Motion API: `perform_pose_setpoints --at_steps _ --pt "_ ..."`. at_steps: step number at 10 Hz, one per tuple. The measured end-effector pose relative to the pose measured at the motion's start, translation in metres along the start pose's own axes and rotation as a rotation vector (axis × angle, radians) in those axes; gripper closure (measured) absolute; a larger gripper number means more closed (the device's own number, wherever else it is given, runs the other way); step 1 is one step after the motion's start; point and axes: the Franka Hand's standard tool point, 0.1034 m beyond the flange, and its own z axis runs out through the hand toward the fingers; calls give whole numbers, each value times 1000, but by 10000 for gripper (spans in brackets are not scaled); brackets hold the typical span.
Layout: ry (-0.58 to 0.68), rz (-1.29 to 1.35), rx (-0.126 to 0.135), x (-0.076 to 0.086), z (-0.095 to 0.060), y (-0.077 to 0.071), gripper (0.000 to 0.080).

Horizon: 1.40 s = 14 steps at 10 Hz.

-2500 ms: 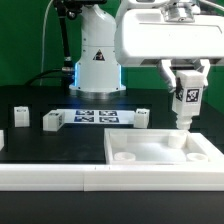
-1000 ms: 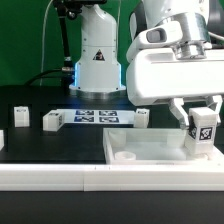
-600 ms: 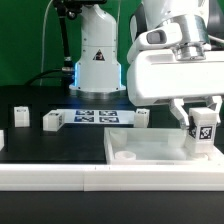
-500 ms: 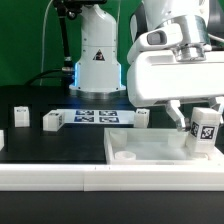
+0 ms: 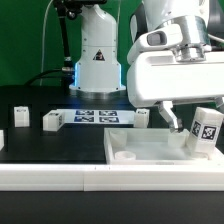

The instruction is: Assemble one leg

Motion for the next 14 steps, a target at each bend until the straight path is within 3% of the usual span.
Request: perform_pose_setpoints --at_steps 4,6,9,14 --pt "-14 -17 6 13 -20 -2 150" --pt "-68 -18 18 6 -16 -6 150" --pt "-273 -5 52 3 -9 -2 150" --pt "-632 41 118 8 -12 -2 150"
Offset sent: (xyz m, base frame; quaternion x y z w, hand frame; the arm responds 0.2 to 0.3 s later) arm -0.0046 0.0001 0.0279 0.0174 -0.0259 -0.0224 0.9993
